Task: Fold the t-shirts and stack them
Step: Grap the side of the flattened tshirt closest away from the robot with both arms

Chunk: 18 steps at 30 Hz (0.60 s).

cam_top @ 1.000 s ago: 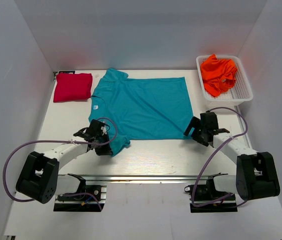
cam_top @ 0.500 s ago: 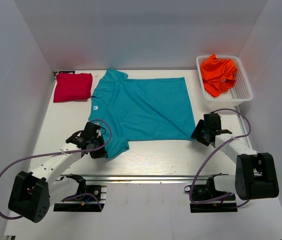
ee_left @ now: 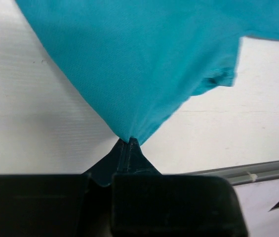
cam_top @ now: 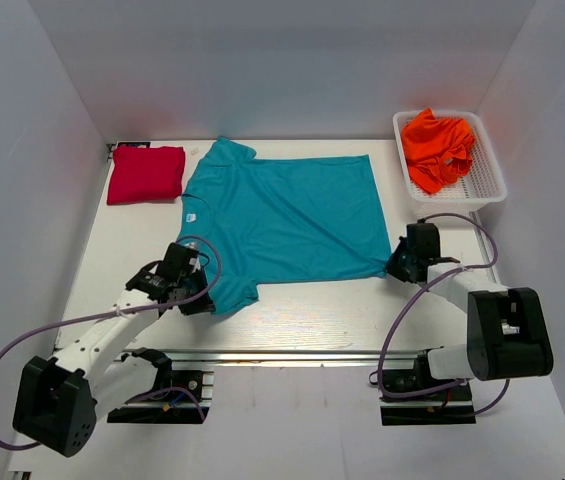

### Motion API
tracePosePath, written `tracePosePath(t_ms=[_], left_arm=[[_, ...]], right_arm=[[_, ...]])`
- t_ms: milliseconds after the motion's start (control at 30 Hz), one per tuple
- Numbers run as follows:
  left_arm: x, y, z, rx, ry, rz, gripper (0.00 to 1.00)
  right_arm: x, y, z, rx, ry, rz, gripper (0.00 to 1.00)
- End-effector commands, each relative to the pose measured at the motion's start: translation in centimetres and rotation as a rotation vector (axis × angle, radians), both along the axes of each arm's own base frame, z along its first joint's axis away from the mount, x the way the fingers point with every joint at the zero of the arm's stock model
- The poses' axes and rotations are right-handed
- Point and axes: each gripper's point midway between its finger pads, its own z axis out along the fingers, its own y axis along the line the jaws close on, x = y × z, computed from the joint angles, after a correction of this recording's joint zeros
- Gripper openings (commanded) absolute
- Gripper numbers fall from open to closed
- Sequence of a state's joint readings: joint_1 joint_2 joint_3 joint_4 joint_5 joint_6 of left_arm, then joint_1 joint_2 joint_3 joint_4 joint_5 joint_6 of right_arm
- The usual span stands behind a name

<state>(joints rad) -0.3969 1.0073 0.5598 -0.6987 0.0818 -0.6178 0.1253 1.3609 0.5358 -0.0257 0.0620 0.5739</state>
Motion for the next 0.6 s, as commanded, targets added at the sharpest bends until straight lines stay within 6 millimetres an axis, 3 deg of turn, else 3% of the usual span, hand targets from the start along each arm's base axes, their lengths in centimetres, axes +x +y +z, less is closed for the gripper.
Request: tracePosePath(t_ms=[0, 233, 367, 433, 467, 533, 567], left_arm=[[2.0, -0.9, 3.4, -0.042, -0.123, -0.026, 0.00], [5.1, -2.7, 7.1, -0.151, -0.293, -0.058, 0.00], [8.8, -3.3, 10.0, -0.150, -0.410, -0.025, 0.00], [10.2, -3.3, 10.6, -0.139, -0.428, -0.016, 0.00], [11.3, -3.3, 11.6, -0.129, -0.459, -0.012, 0.00], [12.5, -3.4, 10.7, -0.094, -0.416, 0.000, 0.00], [13.7, -3.2, 11.7, -0.070, -0.439, 0.009, 0.00]], right_arm=[[-1.6, 0.2, -1.4, 0.008, 0.088, 0.012, 0.00], [-1.3, 0.7, 1.9, 0.020, -0.001, 0.061, 0.00], [0.4, 2.0, 4.3, 0.060, -0.043, 0.110, 0.00], [0.6, 1.6, 4.1, 0.034, -0.011, 0.116, 0.00], [1.6, 1.6, 5.3, 0.024, -0.037, 0.122, 0.00], [1.8, 1.5, 5.0, 0.008, -0.011, 0.135, 0.00], [2.6, 1.5, 6.0, 0.006, -0.027, 0.136, 0.00]])
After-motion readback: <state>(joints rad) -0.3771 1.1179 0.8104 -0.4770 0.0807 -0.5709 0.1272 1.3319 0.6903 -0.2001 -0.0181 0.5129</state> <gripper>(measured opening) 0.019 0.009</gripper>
